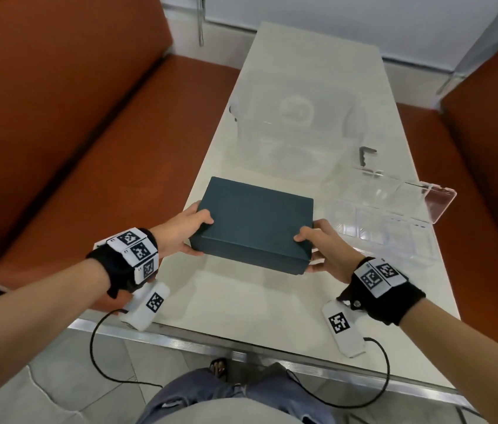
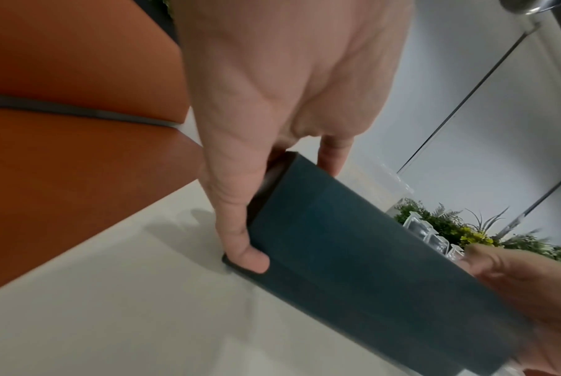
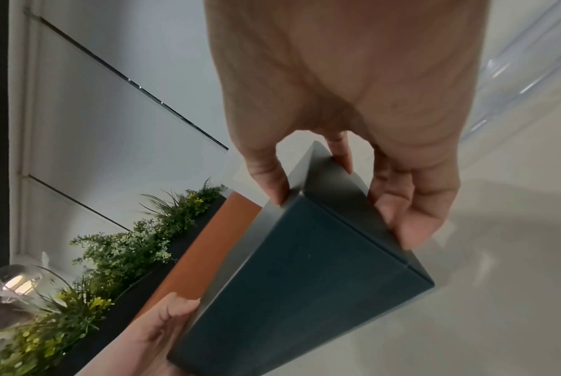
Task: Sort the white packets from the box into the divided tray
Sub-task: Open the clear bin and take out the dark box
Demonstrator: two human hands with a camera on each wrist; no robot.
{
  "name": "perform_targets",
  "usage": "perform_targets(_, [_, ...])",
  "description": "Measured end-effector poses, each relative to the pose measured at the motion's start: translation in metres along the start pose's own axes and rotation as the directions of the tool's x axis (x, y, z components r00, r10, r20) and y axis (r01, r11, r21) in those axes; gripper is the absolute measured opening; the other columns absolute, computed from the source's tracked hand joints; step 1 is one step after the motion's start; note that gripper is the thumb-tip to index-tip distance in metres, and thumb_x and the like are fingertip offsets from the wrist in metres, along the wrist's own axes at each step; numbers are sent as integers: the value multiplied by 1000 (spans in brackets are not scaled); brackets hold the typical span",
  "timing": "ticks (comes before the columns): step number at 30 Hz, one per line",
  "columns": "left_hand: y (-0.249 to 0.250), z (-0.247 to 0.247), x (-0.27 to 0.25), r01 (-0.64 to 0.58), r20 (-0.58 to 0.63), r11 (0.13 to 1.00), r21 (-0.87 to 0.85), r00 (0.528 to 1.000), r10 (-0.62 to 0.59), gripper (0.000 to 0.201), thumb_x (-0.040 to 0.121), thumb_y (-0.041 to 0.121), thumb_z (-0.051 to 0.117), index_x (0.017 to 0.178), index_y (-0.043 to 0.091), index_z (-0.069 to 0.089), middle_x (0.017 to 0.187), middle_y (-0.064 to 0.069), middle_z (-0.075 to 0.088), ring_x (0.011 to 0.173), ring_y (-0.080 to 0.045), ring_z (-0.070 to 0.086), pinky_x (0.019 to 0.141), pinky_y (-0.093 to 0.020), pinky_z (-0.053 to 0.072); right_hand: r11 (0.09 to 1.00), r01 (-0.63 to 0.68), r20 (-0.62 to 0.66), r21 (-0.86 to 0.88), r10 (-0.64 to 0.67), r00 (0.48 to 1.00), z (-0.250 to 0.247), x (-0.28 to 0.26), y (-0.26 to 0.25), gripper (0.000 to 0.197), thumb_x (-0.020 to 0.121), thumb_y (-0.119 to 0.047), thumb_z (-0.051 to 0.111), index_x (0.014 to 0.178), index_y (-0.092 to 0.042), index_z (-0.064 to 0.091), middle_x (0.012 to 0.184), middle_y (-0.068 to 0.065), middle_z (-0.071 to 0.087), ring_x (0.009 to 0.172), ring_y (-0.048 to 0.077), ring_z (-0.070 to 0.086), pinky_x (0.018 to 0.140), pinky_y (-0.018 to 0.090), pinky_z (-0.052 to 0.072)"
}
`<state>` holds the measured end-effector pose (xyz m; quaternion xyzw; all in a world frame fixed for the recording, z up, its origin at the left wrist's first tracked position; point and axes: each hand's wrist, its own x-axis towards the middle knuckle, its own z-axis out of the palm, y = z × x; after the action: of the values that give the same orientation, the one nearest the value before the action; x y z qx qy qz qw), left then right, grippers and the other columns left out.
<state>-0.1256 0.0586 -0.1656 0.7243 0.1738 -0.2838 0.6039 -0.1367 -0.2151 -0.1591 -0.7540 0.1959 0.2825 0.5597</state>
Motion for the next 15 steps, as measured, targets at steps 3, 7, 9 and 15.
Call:
perform_targets(3, [-8,0,-8,3,37,998,62,999,-6,42,98,23,42,137,36,38,125,2,50,109,-16,51,88,-45,55,1000,-13,17,-13,13,1000,1,-4,11,43,86,-22,59,124,-18,39,107,8,56,84,27,60,65,36,56])
perform_targets(7, [-6,-8,-19,14,89,990,138,996,-26,41,98,25,49,138,31,43,128,-2,51,115,-21,52,89,-43,55,997,-3,19,-79,4,1000,-12,-7,8,41,86,-23,61,123,-19,45,106,6,58,84,25,59,70,34,53])
perform_targets(9, [-4,-14,-26,23,135,984,179,990,-48,33,98,26,51,131,27,51,125,-7,56,104,-21,57,84,-36,57,994,-21,49,-107,27,998,-19,-9,8,37,85,-24,62,120,-19,49,106,7,58,84,25,58,71,35,51])
perform_targets(15, [1,-25,-42,32,217,952,304,971,-102,33,96,33,55,127,22,52,110,-20,59,84,-23,62,86,-38,54,984,-56,153,-171,82,985,-35,-27,9,29,87,-28,61,113,-15,59,94,7,59,74,22,58,64,32,49])
